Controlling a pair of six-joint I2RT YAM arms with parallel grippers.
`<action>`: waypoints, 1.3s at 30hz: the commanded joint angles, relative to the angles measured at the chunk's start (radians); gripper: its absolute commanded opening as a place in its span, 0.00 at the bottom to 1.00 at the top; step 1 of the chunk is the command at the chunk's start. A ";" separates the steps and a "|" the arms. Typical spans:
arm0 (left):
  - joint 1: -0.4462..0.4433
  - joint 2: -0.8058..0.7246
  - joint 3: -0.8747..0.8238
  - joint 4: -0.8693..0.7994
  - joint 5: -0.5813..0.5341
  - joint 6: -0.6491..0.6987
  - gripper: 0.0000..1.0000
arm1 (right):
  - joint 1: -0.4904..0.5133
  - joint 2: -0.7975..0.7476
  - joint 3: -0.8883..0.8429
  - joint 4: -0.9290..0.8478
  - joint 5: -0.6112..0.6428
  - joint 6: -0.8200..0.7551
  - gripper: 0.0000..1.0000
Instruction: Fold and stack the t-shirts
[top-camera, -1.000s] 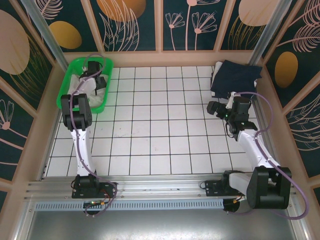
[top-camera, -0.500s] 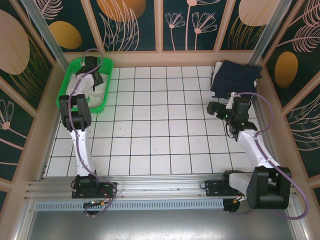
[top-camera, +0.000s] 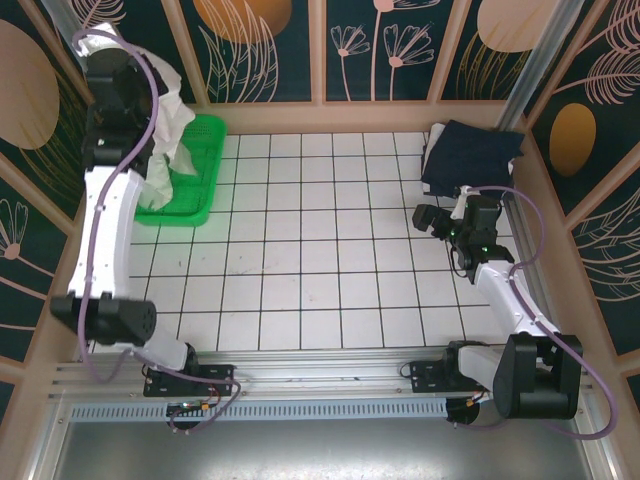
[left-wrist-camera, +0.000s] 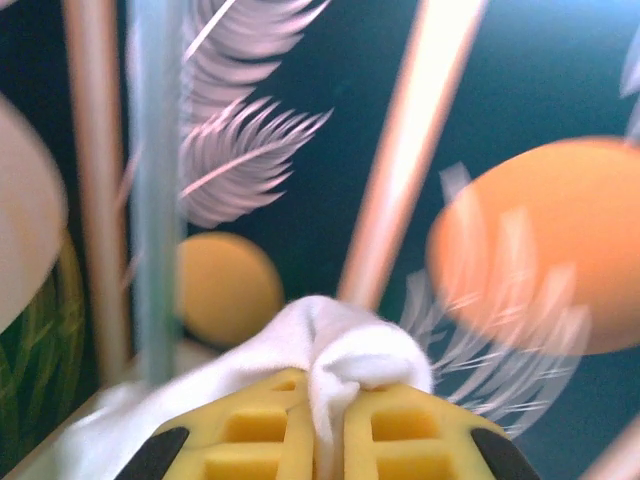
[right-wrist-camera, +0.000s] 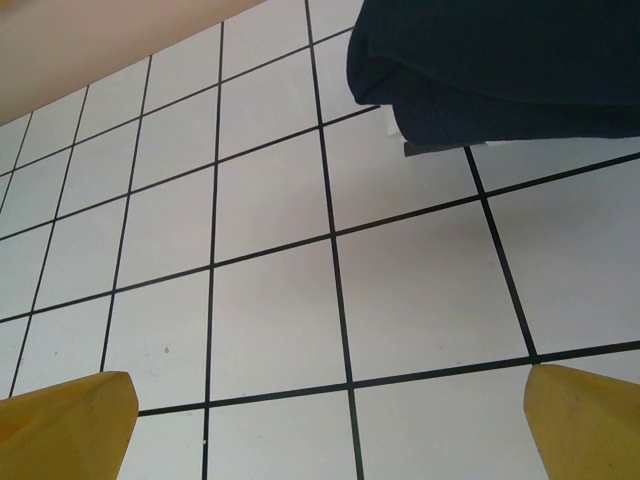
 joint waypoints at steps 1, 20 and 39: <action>-0.068 -0.013 -0.025 0.111 0.209 0.027 0.00 | -0.006 -0.029 -0.018 0.031 -0.026 -0.005 0.99; -0.286 0.223 0.449 0.201 0.684 -0.091 0.00 | -0.007 -0.054 -0.012 0.042 -0.074 -0.005 0.99; -0.289 0.302 -0.406 0.219 0.179 -0.255 0.85 | 0.117 -0.011 -0.095 0.154 -0.113 0.113 0.98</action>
